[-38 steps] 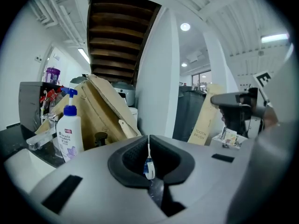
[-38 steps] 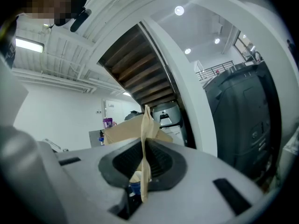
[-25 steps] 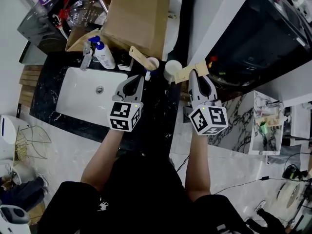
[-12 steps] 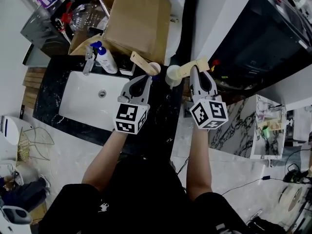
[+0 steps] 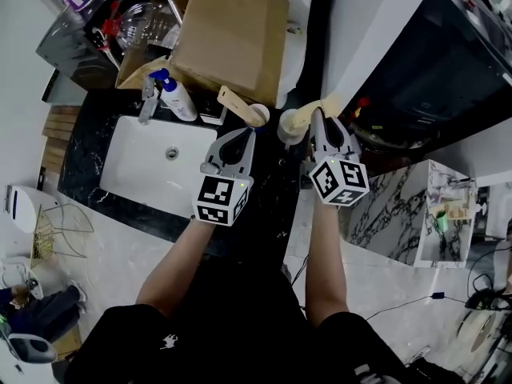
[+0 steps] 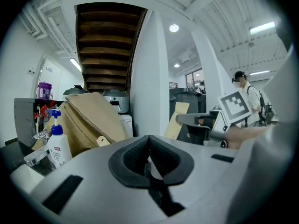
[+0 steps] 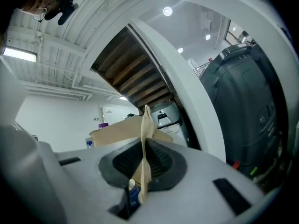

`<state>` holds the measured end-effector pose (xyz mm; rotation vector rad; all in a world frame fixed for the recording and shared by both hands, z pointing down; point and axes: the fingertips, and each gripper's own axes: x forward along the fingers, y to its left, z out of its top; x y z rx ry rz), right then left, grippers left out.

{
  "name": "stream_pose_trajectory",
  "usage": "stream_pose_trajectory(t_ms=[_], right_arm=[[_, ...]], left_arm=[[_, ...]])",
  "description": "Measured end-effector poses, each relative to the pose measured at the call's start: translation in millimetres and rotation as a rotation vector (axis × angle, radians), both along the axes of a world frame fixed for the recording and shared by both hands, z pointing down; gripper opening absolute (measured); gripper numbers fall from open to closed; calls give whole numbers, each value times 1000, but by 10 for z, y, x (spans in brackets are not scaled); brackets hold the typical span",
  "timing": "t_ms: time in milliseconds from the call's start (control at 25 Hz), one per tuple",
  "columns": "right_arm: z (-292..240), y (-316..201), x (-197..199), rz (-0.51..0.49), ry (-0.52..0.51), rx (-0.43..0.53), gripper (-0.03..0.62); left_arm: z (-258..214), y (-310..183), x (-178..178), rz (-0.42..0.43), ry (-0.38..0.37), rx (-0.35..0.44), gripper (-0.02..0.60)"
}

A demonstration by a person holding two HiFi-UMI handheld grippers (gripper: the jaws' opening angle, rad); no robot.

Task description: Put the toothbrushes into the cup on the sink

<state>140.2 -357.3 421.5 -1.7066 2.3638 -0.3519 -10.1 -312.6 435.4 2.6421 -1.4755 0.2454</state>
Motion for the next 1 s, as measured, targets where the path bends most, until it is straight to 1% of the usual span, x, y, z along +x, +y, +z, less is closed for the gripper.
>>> stream_pose_trajectory(t_ms=[360, 560, 720, 1000], right_arm=[[223, -85, -3, 6, -66, -44, 21], [327, -121, -27, 5, -80, -65, 21], [424, -142, -38, 5, -77, -81, 22], [549, -165, -24, -1, -38, -104, 23]], left_arm=[[112, -78, -14, -5, -8, -25, 3], [167, -95, -38, -11, -10, -38, 3], [223, -114, -55, -12, -11, -48, 3], [326, -109, -48, -14, -10, -68, 3]])
